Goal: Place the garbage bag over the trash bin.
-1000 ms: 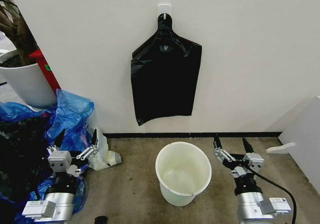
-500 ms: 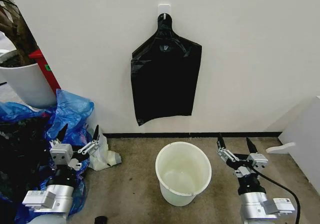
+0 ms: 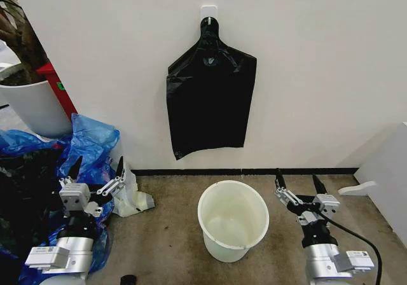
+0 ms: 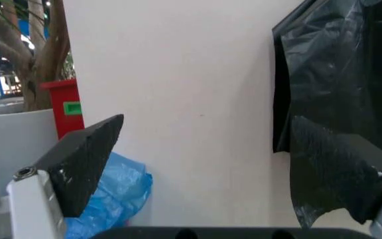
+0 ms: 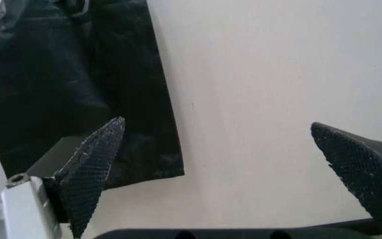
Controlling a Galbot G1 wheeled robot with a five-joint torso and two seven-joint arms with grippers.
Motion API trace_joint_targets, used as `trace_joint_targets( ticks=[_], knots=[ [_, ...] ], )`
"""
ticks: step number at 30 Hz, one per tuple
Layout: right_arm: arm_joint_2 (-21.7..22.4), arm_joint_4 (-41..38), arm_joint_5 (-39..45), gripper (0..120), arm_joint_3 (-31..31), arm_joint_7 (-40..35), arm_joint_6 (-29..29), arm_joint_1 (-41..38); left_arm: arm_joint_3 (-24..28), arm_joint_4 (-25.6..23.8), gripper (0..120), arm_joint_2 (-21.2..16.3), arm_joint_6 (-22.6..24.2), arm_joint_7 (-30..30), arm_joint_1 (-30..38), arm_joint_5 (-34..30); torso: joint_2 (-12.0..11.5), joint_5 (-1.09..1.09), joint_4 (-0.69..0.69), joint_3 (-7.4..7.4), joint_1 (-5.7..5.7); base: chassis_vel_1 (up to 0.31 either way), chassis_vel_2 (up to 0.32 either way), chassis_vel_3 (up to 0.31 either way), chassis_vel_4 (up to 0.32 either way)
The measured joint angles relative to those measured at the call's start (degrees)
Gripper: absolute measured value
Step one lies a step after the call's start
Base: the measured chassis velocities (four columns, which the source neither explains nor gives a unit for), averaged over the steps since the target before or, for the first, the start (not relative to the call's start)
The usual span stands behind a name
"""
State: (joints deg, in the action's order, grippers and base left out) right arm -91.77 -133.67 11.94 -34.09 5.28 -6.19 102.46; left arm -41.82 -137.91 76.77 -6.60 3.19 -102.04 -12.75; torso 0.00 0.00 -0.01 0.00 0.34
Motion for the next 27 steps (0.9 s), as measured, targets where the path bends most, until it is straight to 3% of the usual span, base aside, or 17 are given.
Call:
trace_joint_targets(
  ticks=[27],
  knots=[
    [-0.39, -1.53, -3.07, 100, 0.32, 0.84, -0.68, 0.59, -0.48, 0.60, 100, -0.59, -1.00, -0.76, -0.21, -2.44, 0.00, 0.00, 0.00, 0.00, 0.00, 0.000, 0.000, 0.000, 0.000]
  ],
)
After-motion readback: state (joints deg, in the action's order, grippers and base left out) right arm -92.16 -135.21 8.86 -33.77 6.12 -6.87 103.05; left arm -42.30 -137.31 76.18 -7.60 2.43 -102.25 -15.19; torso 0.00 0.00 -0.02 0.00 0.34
